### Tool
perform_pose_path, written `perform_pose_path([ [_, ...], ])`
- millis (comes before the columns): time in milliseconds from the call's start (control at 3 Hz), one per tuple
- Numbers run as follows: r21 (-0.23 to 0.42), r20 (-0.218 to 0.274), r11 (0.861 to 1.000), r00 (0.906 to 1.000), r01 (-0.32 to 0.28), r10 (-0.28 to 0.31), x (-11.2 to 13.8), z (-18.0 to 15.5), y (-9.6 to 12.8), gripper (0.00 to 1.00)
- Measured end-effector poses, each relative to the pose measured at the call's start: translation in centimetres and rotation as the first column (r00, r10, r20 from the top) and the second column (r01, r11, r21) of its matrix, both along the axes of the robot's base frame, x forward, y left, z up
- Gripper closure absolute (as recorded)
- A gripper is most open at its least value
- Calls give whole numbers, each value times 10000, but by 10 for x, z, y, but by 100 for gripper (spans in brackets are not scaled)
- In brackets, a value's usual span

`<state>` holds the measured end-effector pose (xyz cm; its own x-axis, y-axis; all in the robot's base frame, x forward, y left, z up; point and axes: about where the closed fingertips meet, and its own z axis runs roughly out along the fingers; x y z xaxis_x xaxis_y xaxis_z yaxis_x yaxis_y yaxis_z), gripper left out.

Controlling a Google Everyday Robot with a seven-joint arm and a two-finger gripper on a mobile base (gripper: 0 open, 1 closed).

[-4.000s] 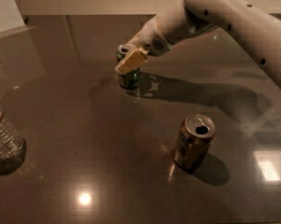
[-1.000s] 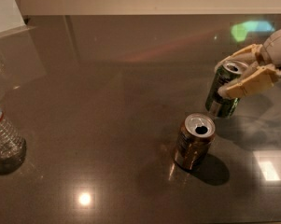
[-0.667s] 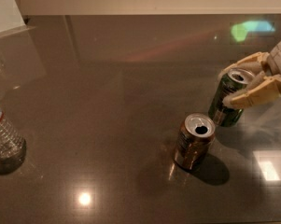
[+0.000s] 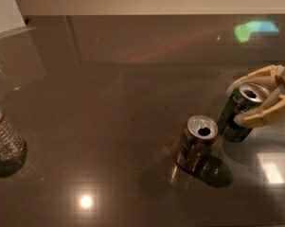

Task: Move green can near orange can

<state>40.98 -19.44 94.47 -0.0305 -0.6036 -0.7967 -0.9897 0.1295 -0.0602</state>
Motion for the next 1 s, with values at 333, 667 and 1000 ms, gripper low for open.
perform_pose_path([
  [333, 50, 248, 9995, 9992, -318, 316, -15, -5, 2, 100],
  [667, -162, 340, 9980, 9975, -613, 618, -25, -13, 8, 100],
  [1000, -414, 301, 9963, 9967, -747, 759, -32, -23, 11, 100],
])
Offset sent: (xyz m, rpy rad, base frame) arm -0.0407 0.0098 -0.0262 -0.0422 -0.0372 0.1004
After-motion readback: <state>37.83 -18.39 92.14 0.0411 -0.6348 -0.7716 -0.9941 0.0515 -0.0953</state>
